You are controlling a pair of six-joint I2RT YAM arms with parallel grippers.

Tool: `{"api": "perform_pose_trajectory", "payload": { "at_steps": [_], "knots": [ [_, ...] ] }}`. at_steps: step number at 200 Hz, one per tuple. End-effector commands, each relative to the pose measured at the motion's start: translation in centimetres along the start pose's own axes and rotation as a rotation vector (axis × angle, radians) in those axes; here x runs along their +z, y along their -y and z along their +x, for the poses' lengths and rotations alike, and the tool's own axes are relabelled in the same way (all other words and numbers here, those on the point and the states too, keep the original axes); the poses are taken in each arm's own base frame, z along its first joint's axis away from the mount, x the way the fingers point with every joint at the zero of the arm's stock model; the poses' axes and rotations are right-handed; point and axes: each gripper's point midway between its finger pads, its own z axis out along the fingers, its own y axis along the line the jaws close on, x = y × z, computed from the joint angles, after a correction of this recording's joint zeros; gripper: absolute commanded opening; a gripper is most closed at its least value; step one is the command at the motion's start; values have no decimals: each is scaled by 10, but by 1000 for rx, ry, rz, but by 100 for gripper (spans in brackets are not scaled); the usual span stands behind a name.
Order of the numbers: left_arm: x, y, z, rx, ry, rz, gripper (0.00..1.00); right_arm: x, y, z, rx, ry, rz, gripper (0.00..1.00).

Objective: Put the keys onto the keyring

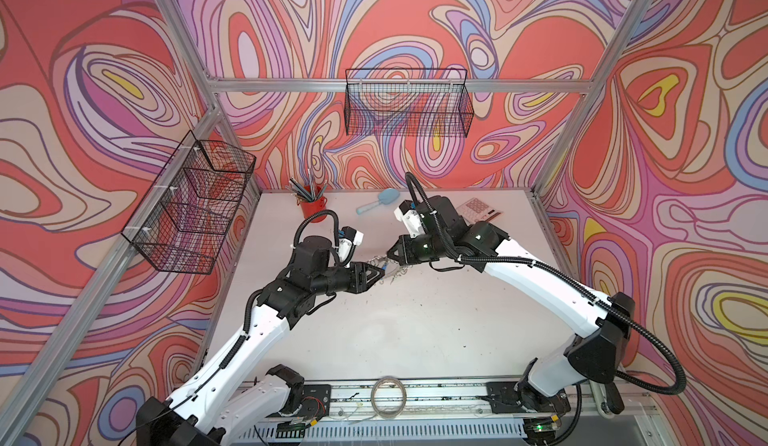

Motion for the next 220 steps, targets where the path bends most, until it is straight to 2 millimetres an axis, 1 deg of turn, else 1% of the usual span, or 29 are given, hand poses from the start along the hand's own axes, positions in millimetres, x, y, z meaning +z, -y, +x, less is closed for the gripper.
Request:
{"api": "perform_pose_trajectory", "payload": {
  "at_steps": [1,23,43,53,66,89,97,103,127,141,178,220],
  "knots": [
    [-35,20,-18,120,92,-31,48,-3,-8,-10,21,1,-12,0],
    [-57,28,-34,226,173,-85,49,2,-12,-14,51,-35,-10,0],
    [-62,25,-50,317,237,-180,45,4,-19,-18,89,-61,-20,0],
    [-58,22,-55,381,259,-227,43,3,-22,-21,119,-67,-32,0],
    [-50,20,-58,478,272,-290,41,2,-24,-24,167,-73,-57,0],
    [-37,20,-55,647,305,-367,38,-1,-26,-31,231,-68,-89,0],
    [-33,18,-50,694,308,-380,37,-1,-27,-33,242,-66,-99,0],
    [-33,22,-53,719,348,-378,37,-2,-28,-34,251,-64,-104,0],
    [-25,18,-50,767,365,-394,38,-2,-32,-34,273,-67,-131,0],
    [-21,19,-49,785,381,-381,38,-3,-33,-34,278,-64,-136,0],
    [-14,19,-57,832,413,-412,37,-4,-36,-34,284,-67,-150,0],
    [-6,19,-62,841,421,-417,35,-7,-39,-33,277,-71,-166,0]
  ]
}}
